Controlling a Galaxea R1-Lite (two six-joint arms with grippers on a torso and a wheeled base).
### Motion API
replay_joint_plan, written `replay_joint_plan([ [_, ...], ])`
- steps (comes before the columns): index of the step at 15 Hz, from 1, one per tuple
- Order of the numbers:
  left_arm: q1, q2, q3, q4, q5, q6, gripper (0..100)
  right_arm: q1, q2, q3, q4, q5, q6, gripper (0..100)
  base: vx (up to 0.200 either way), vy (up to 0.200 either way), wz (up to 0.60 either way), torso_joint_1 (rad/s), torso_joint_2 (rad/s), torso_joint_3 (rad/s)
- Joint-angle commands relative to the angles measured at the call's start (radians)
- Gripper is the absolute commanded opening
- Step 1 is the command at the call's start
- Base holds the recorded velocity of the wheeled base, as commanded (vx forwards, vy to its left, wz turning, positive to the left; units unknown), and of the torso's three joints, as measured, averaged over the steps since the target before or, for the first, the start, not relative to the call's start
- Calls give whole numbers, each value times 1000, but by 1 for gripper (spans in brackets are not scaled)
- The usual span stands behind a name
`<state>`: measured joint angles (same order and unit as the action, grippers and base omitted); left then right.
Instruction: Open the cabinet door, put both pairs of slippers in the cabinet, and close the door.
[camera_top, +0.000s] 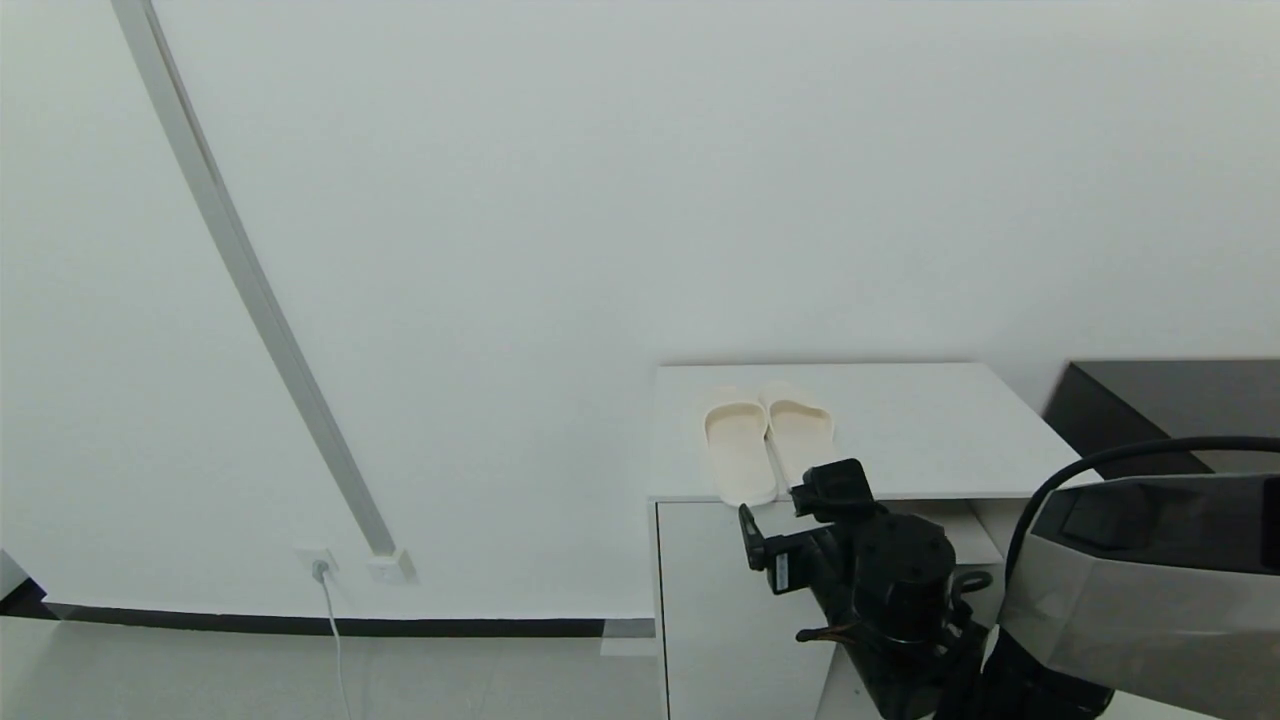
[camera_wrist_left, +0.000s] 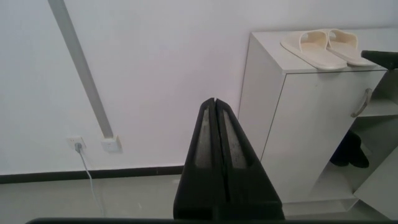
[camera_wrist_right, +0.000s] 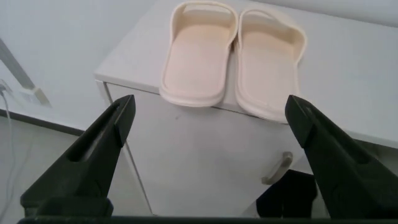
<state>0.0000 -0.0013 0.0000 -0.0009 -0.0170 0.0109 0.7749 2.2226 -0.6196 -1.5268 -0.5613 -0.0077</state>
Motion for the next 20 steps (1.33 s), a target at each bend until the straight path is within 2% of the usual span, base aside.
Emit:
replay_joint_plan([
  [1,0,1,0,1,-3,3,0,-13,-41,-55,76,-2,-6,100,0,0,0,0,0,0],
  [3,0,1,0,1,-3,3,0,-13,-123,-170,333,0,86,100,0,0,0,0,0,0],
  [4,0,1,0,-1,-3,3,0,-14,-141,-213,409,-2,109,100,0,0,0,0,0,0],
  [5,0,1,0,-1,-3,4,0,-22,-192,-313,608,-5,173,100,0,0,0,0,0,0],
  [8,0,1,0,1,-3,4,0,-23,-222,-427,847,-9,236,100,0,0,0,0,0,0],
  [10,0,1,0,1,-3,4,0,-23,-215,-424,881,-28,267,100,0,0,0,0,0,0],
  [12,0,1,0,1,-3,3,0,-23,-205,-408,879,-32,318,100,200,0,0,0,-5,2],
  [18,0,1,0,-1,-3,3,0,-22,-215,-342,872,-34,334,100,200,0,0,5,-1,2],
  [20,0,1,0,1,0,0,0,-16,-213,-324,846,-37,331,100,0,0,0,0,0,0],
])
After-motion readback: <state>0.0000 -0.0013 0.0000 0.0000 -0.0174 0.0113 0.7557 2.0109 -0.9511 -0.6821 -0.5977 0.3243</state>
